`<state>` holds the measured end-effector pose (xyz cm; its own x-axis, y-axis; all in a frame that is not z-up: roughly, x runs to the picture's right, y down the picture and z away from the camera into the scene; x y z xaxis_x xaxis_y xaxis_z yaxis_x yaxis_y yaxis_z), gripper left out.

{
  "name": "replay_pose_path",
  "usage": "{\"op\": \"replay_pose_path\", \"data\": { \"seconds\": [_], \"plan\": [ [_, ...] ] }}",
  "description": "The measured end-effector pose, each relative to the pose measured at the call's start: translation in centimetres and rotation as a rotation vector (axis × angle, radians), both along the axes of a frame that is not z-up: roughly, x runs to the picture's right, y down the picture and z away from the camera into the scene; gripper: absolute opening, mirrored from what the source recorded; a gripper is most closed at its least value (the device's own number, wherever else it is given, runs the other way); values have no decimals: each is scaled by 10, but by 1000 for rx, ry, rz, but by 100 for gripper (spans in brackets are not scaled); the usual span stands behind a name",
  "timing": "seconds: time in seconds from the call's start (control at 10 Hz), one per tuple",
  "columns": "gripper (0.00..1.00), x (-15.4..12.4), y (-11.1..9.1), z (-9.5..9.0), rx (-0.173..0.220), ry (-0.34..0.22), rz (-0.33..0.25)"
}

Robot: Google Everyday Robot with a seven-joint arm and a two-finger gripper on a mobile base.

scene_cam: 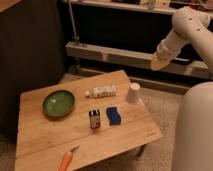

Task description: Place the ceramic cup over the eraser

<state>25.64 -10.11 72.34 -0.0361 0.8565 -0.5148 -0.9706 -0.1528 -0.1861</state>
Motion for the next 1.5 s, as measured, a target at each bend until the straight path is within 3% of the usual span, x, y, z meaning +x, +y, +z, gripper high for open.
{"op": "replay_pose_path", "data": {
  "seconds": [0.2,0.4,0.6,1.0,1.3,1.5],
  "plan": [
    [80,-14,29,-4,15,-14,-22],
    [80,-25,51,-2,77,0,-42],
    [80,-28,51,7,118,16,-48],
    [80,-27,20,59,156,47,-80],
    [80,-24,28,103,146,66,-106],
    [80,-29,38,122,135,81,-121]
  ]
}}
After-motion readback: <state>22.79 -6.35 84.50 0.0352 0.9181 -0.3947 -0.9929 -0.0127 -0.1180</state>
